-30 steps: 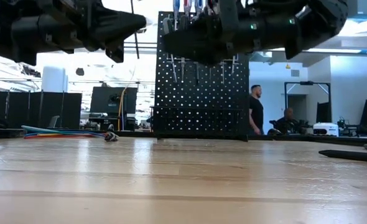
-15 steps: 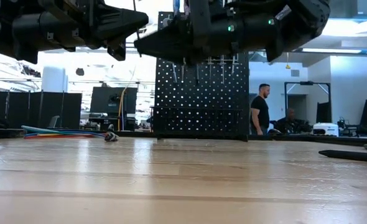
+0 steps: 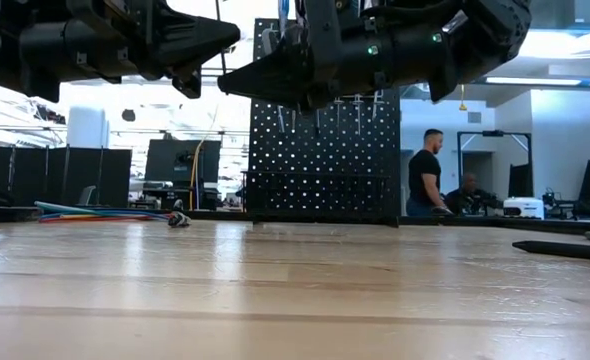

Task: Hang tools onto peg board
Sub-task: Hang the blue t handle screwdriver on the black peg board

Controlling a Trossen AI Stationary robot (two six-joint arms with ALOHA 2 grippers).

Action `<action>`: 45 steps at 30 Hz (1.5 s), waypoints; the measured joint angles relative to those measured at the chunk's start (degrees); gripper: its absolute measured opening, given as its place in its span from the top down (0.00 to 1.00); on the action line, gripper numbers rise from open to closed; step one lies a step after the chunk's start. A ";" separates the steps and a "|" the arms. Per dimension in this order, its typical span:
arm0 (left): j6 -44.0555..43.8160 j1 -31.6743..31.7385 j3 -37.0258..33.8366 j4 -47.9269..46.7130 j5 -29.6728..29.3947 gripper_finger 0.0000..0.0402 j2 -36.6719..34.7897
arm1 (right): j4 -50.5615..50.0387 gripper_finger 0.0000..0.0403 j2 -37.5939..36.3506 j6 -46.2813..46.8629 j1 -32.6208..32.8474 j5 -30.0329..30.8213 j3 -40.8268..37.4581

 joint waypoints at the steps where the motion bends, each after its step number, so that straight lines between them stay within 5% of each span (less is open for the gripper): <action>1: 0.08 0.00 0.00 -0.21 -0.04 1.00 0.00 | -0.06 0.98 0.00 0.13 0.00 0.00 0.00; 6: -0.10 0.00 0.00 -1.89 -0.05 0.94 -0.01 | -0.50 0.99 0.00 0.80 -0.02 1.47 0.00; 15: -0.03 1.56 0.11 -10.69 -5.20 0.67 -0.26 | -0.90 1.00 -4.70 1.89 -0.01 9.70 -4.02; 24: 0.02 1.81 -0.07 -14.43 -5.25 0.60 -0.15 | -1.14 1.00 -23.51 3.53 -0.13 19.78 -16.48; 28: 0.29 1.81 0.05 -14.11 -5.44 0.60 -0.15 | -12.63 1.00 -35.77 10.61 -5.20 19.55 -17.41; 35: 1.23 1.90 0.15 -14.00 -5.57 0.60 -0.15 | -31.42 1.00 -48.94 18.03 -21.89 4.09 -12.52; 45: 1.35 1.90 0.15 -14.88 -5.64 0.60 -0.15 | -45.88 1.00 -49.84 22.79 -39.49 -14.78 -3.84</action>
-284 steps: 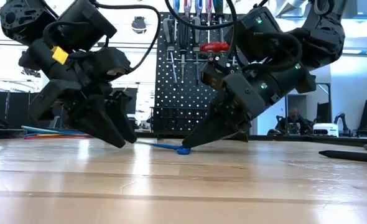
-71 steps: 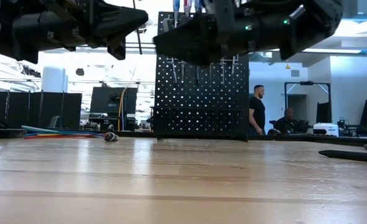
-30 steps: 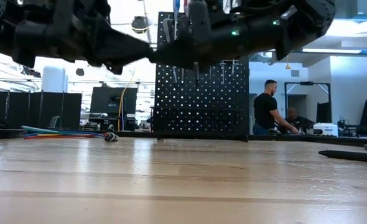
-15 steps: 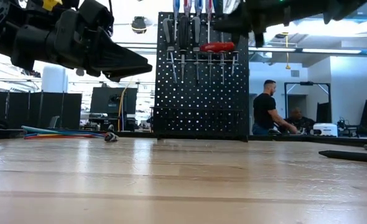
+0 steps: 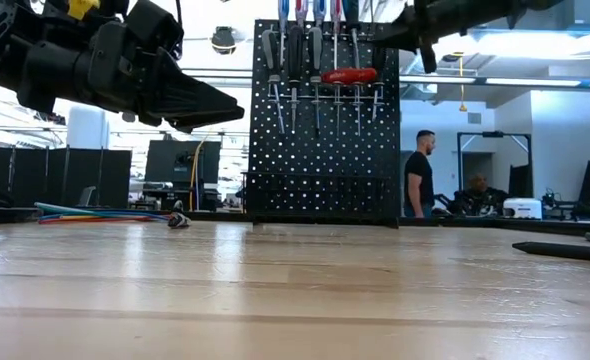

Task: Hang tools onto peg board
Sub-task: Hang the blue t handle screwdriver on the black peg board

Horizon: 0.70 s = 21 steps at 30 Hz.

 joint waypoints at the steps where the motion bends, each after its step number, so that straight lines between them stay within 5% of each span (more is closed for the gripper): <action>1: -0.08 0.00 0.00 -0.08 0.00 0.60 0.00 | -2.92 1.00 0.00 -0.69 -0.92 -1.45 1.04; 9: -0.12 0.00 0.00 -0.28 -0.02 0.60 0.00 | -31.35 1.00 0.12 -11.88 -4.90 -4.87 15.39; 21: -0.21 0.02 0.00 0.02 0.00 0.60 0.00 | -37.98 1.00 4.82 -21.88 -11.84 -4.72 18.75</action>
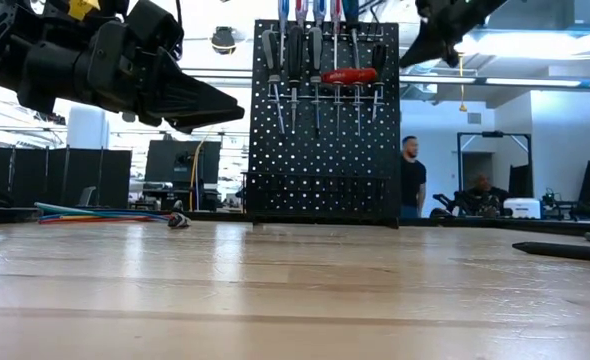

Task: Hang tools onto peg board
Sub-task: Hang the blue t handle screwdriver on the black peg board

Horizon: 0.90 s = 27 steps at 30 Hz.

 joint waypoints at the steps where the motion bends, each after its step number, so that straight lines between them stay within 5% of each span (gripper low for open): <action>1: -0.01 0.00 0.00 0.00 0.00 0.60 0.00 | -0.01 1.00 0.19 -0.24 -0.32 0.00 0.00; 27: -1.51 0.00 0.00 -0.80 0.00 0.60 0.02 | 0.47 1.00 1.99 3.52 -4.89 -0.14 -0.02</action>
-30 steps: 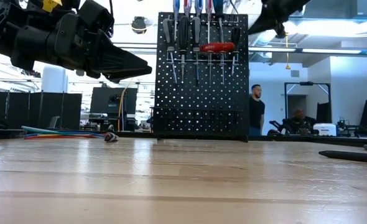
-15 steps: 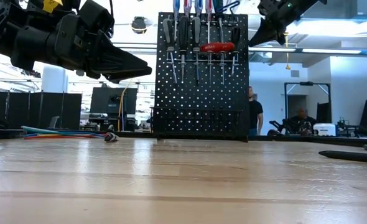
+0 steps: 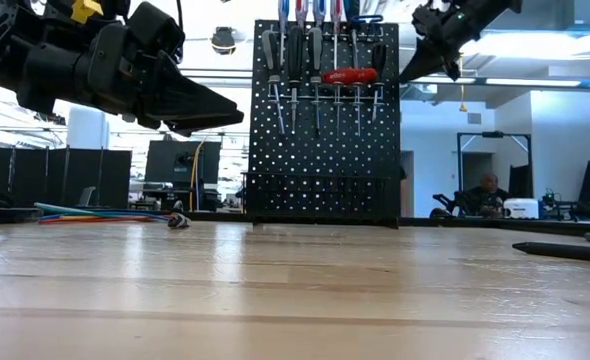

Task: Hang tools onto peg board
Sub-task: Hang the blue t handle screwdriver on the black peg board

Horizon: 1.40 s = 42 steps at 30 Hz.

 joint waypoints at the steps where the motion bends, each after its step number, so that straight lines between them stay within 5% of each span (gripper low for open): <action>1: -0.03 0.00 0.00 0.06 0.00 0.60 0.00 | -0.06 1.00 -0.41 0.02 -0.01 0.02 0.00; 23: -0.47 0.00 0.00 0.05 0.00 0.60 0.00 | 5.75 1.00 -1.43 -6.37 4.43 0.45 0.00; 31: -0.67 0.00 0.00 -0.08 0.00 0.60 0.00 | 6.49 1.00 -4.94 -10.08 6.54 6.43 0.00; 42: -0.67 0.00 0.00 0.03 0.00 0.60 0.00 | 7.32 1.00 -5.95 -1.62 6.56 10.26 -2.26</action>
